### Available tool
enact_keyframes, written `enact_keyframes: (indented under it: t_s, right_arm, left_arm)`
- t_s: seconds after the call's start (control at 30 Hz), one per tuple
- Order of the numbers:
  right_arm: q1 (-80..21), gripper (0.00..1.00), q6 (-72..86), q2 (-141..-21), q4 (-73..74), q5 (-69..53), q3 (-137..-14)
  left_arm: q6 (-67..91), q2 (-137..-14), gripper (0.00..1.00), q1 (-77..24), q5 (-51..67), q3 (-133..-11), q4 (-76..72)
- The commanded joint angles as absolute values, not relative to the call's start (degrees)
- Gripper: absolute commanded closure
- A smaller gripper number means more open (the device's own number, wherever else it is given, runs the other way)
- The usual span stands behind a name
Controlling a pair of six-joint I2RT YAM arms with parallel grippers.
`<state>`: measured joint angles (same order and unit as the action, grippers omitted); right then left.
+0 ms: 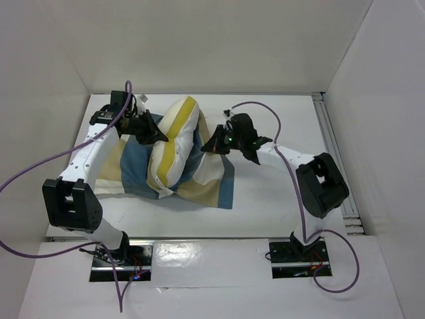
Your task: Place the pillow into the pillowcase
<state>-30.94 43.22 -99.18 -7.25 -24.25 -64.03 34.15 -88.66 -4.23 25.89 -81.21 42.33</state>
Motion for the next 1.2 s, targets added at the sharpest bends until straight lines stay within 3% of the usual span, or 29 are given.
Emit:
enact_keyframes:
  t_s: [0.0, 0.27, 0.47, 0.63, 0.73, 1.03, 1.1, 1.17]
  right_arm:
    - [-25.94, 1.0, 38.59, -89.48, -1.61, -25.32, -61.97]
    - [-18.02, 1.0, 33.05, -84.99, 7.2, -22.41, -54.5]
    - [-17.4, 1.0, 31.73, -83.86, 9.67, -26.02, -58.18]
    - [-14.78, 1.0, 32.43, -76.12, 16.77, -12.94, -57.05]
    - [-9.52, 1.0, 32.43, -74.88, 18.45, -11.51, -54.32]
    - [-12.82, 0.94, 33.66, -81.91, 19.6, -6.5, -55.02]
    - [-14.41, 1.0, 33.66, -81.91, 17.94, -5.89, -54.41]
    - [-15.64, 1.0, 35.15, -80.43, 17.93, -2.65, -53.7]
  left_arm:
    - [32.26, -91.67, 1.0, -2.03, 10.82, -79.89, 40.87]
    - [33.31, -93.43, 1.0, -2.63, 8.26, -79.89, 40.35]
    - [34.01, -97.02, 1.0, -9.31, 2.99, -80.51, 40.87]
    - [35.77, -100.2, 1.0, -11.86, 0.97, -78.66, 39.64]
    - [35.77, -100.81, 1.0, -13.7, 2.19, -78.66, 38.5]
    - [43.93, -104.15, 1.0, -30.67, 8.26, -81.21, 33.76]
    - [44.64, -105.72, 1.0, -31.2, 10.18, -81.21, 32.18]
    - [45.18, -106.34, 1.0, -31.2, 10.2, -81.21, 32.17]
